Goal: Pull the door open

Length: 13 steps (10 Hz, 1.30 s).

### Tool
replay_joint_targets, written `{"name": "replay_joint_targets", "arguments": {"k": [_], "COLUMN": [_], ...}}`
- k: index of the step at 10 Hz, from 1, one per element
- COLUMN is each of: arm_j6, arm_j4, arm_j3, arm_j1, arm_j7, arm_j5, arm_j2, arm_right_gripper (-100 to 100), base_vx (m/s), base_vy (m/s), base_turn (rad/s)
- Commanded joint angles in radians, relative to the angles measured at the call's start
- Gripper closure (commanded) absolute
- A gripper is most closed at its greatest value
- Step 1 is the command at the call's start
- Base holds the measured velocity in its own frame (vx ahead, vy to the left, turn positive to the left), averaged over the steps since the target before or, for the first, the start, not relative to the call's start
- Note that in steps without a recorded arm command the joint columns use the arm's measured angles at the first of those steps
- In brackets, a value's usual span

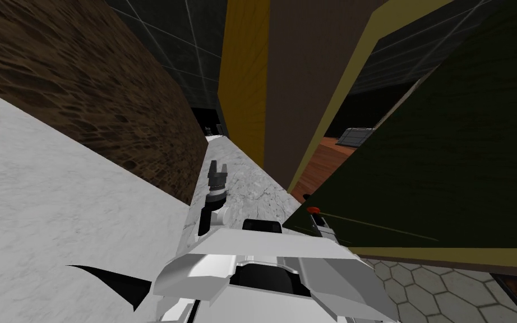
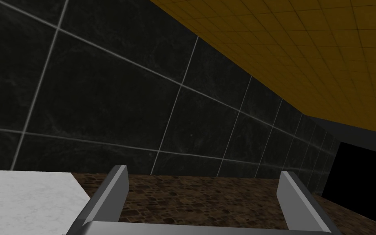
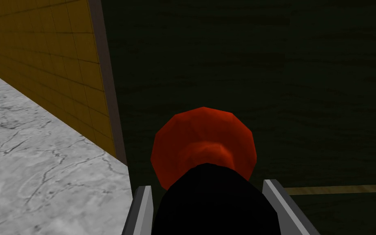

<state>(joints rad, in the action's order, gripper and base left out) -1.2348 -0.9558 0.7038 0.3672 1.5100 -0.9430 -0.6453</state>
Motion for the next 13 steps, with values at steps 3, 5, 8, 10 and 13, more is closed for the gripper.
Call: {"name": "replay_joint_targets", "arguments": {"k": [3,5,8,10,13], "arm_j6": [-0.035,-0.067,-0.131,-0.157,-0.242], "arm_j4": [0.024,0.064,0.132,0.159,0.247], "arm_j3": [0.027,0.042,0.073,0.086,0.127], "arm_j1": [-0.002,0.001,0.005,0.007,0.013], "arm_j7": [0.032,0.048,0.082,0.096,0.139], "arm_j5": [0.012,0.020,0.036,0.042,0.063], "arm_j2": [-0.017,-0.010,0.001,0.005,0.018], "arm_right_gripper": [100,100,100,100,100], "base_vx": [-0.204,-0.053,-0.020,-0.014,-0.028], "base_vy": [-0.002,-0.001,0.002,-0.001,-0.007], "base_turn": [0.104,0.013,0.014,0.006,0.018]}}
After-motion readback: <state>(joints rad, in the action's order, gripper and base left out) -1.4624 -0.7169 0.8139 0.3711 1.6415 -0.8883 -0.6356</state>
